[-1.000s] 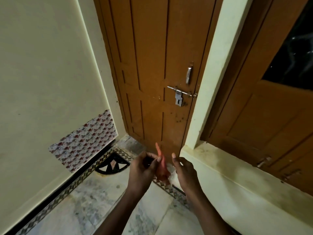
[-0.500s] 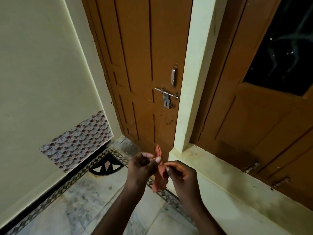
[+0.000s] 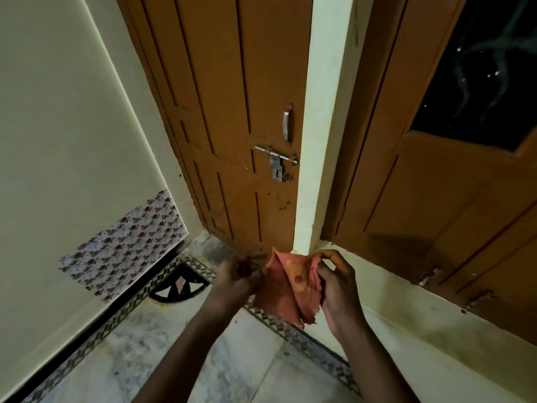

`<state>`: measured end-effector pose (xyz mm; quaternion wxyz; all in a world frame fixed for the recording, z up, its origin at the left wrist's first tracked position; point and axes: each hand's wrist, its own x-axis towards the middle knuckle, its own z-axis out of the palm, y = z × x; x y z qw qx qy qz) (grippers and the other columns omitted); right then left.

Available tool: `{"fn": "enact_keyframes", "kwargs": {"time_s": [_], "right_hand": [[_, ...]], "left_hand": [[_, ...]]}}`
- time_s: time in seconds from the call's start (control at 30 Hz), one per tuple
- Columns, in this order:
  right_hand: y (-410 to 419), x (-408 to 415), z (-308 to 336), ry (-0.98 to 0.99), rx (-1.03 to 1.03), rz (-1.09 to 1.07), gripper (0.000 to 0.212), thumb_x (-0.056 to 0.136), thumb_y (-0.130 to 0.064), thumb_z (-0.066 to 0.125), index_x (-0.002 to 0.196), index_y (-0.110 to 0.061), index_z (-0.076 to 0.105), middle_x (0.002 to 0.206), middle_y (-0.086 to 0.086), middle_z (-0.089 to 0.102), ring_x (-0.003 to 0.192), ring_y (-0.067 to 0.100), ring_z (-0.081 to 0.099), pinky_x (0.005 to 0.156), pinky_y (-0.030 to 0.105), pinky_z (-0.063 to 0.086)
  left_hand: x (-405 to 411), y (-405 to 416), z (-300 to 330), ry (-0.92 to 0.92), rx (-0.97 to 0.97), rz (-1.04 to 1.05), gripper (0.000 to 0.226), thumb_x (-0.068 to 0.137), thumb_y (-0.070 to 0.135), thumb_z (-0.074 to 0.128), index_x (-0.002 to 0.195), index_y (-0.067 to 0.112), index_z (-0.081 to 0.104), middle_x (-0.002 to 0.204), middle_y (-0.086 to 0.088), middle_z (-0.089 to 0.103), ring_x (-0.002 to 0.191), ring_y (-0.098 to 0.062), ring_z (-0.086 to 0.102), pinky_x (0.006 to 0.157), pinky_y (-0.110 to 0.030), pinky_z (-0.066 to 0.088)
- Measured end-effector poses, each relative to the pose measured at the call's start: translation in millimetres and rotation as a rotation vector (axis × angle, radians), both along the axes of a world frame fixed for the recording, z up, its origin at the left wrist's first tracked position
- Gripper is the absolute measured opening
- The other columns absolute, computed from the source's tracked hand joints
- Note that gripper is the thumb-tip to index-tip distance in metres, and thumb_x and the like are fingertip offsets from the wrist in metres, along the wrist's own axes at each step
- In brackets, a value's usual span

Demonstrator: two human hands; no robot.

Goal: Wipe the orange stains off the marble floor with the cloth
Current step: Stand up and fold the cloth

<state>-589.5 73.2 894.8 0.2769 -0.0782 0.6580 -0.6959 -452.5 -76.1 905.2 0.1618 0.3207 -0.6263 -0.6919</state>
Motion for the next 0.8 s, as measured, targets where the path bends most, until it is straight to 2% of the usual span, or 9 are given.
{"fn": "enact_keyframes", "kwargs": {"time_s": [0.13, 0.2, 0.3, 0.33, 0.37, 0.47, 0.57, 0.7, 0.8], "right_hand": [[-9, -10, 31, 0.113, 0.02, 0.055, 0.035, 0.103, -0.001, 0.058, 0.084, -0.026, 0.073, 0.1, 0.015, 0.077, 0.096, 0.034, 0.075, 0.083, 0.045, 0.061], [-12, -16, 53, 0.108, 0.004, 0.085, 0.033, 0.103, -0.002, 0.06, 0.084, -0.026, 0.073, 0.093, 0.003, 0.077, 0.087, 0.02, 0.075, 0.074, 0.036, 0.062], [-17, -37, 81, 0.011, -0.164, 0.103, 0.019, 0.104, -0.013, 0.061, 0.094, -0.021, 0.075, 0.084, -0.002, 0.08, 0.08, 0.013, 0.077, 0.069, 0.029, 0.065], [-20, -42, 80, -0.077, -0.241, 0.109, 0.021, 0.106, -0.029, 0.059, 0.1, -0.017, 0.076, 0.088, 0.002, 0.081, 0.081, 0.016, 0.079, 0.069, 0.031, 0.066], [-22, -44, 73, -0.215, -0.298, 0.136, 0.044, 0.107, -0.048, 0.052, 0.109, -0.012, 0.076, 0.099, 0.009, 0.082, 0.086, 0.022, 0.08, 0.072, 0.037, 0.067], [-24, -27, 13, -0.57, -0.358, 0.162, 0.088, 0.106, -0.073, 0.025, 0.146, -0.002, 0.058, 0.15, 0.029, 0.057, 0.122, 0.044, 0.068, 0.097, 0.057, 0.06], [-13, -5, -49, -0.813, -0.4, 0.154, 0.08, 0.099, -0.071, 0.05, 0.139, -0.003, 0.066, 0.138, 0.031, 0.064, 0.126, 0.051, 0.062, 0.107, 0.06, 0.049], [0, 8, -46, -0.806, -0.425, 0.064, 0.097, 0.07, -0.086, 0.069, 0.129, -0.009, 0.076, 0.135, 0.027, 0.069, 0.124, 0.05, 0.067, 0.093, 0.066, 0.058], [5, 0, -36, -0.699, -0.396, 0.062, 0.092, 0.068, -0.066, 0.085, 0.134, -0.004, 0.069, 0.132, 0.026, 0.071, 0.11, 0.04, 0.075, 0.076, 0.047, 0.064]], "left_hand": [[10, -22, 14, 0.008, -0.194, -0.19, 0.051, 0.083, -0.028, 0.057, 0.104, 0.018, 0.064, 0.091, -0.003, 0.068, 0.067, -0.032, 0.065, 0.046, -0.04, 0.052], [19, -30, 30, 0.028, -0.195, -0.379, 0.05, 0.081, -0.03, 0.056, 0.104, 0.013, 0.068, 0.081, -0.01, 0.068, 0.06, -0.04, 0.062, 0.052, -0.052, 0.054], [23, -37, 59, 0.126, -0.187, -0.626, 0.045, 0.081, -0.025, 0.061, 0.112, 0.004, 0.074, 0.108, -0.028, 0.07, 0.098, -0.057, 0.064, 0.079, -0.074, 0.051], [22, -38, 67, 0.165, -0.148, -0.669, 0.049, 0.081, -0.026, 0.06, 0.118, 0.003, 0.074, 0.119, -0.028, 0.069, 0.109, -0.06, 0.061, 0.086, -0.075, 0.049], [20, -37, 73, 0.204, -0.094, -0.685, 0.053, 0.081, -0.027, 0.058, 0.124, 0.001, 0.072, 0.127, -0.028, 0.068, 0.115, -0.062, 0.058, 0.087, -0.073, 0.05], [13, -36, 74, 0.237, 0.128, -0.596, 0.063, 0.077, -0.023, 0.053, 0.133, 0.001, 0.069, 0.134, -0.024, 0.069, 0.117, -0.046, 0.068, 0.087, -0.051, 0.06], [11, -38, 48, 0.14, 0.261, -0.482, 0.056, 0.078, -0.008, 0.058, 0.13, 0.007, 0.073, 0.135, -0.02, 0.069, 0.12, -0.04, 0.069, 0.091, -0.046, 0.061], [13, -33, 15, 0.0, 0.185, -0.185, 0.027, 0.093, 0.004, 0.068, 0.114, 0.013, 0.081, 0.12, -0.015, 0.078, 0.118, -0.037, 0.071, 0.104, -0.051, 0.055], [14, -25, 4, -0.032, 0.099, -0.068, 0.022, 0.096, 0.002, 0.068, 0.107, 0.011, 0.083, 0.113, -0.011, 0.08, 0.112, -0.033, 0.073, 0.101, -0.046, 0.055]]}}
